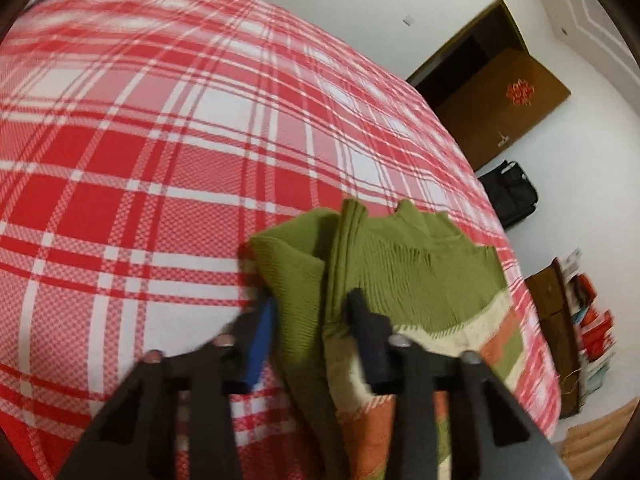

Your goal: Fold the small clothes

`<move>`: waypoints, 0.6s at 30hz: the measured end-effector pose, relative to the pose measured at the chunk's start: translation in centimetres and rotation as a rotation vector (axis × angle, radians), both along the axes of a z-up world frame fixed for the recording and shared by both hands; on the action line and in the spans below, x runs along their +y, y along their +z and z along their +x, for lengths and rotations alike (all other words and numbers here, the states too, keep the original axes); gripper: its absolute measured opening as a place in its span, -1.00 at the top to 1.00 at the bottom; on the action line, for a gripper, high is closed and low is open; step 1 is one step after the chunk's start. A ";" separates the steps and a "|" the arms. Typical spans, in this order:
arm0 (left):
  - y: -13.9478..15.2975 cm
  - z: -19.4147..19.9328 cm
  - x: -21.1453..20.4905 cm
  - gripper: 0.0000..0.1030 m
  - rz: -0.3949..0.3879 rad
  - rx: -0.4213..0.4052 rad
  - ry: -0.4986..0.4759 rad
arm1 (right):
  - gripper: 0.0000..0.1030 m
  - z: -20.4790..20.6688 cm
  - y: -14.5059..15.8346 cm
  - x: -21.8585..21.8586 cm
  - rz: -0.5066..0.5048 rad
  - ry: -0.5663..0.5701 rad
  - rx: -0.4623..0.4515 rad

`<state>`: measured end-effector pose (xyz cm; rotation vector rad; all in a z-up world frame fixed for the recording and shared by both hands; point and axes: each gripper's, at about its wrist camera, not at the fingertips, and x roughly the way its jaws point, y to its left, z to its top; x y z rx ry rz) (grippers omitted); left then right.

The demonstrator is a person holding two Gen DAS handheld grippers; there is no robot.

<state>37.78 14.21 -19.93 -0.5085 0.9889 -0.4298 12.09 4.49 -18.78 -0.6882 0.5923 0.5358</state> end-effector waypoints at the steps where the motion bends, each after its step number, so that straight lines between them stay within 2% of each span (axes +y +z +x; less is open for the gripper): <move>1: -0.1 0.0 0.1 0.67 -0.009 0.006 -0.008 | 0.70 0.0 0.1 -0.1 0.005 0.000 0.003; 4: 0.1 0.0 0.2 0.78 -0.023 0.005 -0.023 | 0.75 0.3 0.3 -0.4 0.021 0.002 0.018; 7: 0.7 -0.5 0.2 0.80 -0.028 -0.023 -0.015 | 0.83 0.7 0.5 -0.7 0.036 0.003 0.025; 14: 1.1 -0.3 0.6 0.81 -0.045 -0.031 -0.009 | 0.87 1.4 1.7 -2.4 0.084 -0.010 0.027; 17: 0.8 0.1 -0.1 0.76 -0.011 -0.016 -0.011 | 0.87 1.3 1.7 -2.7 0.070 -0.020 0.017; 18: 0.5 0.3 -0.2 0.65 -0.013 0.009 -0.004 | 0.87 1.4 1.6 -2.9 0.077 -0.027 0.020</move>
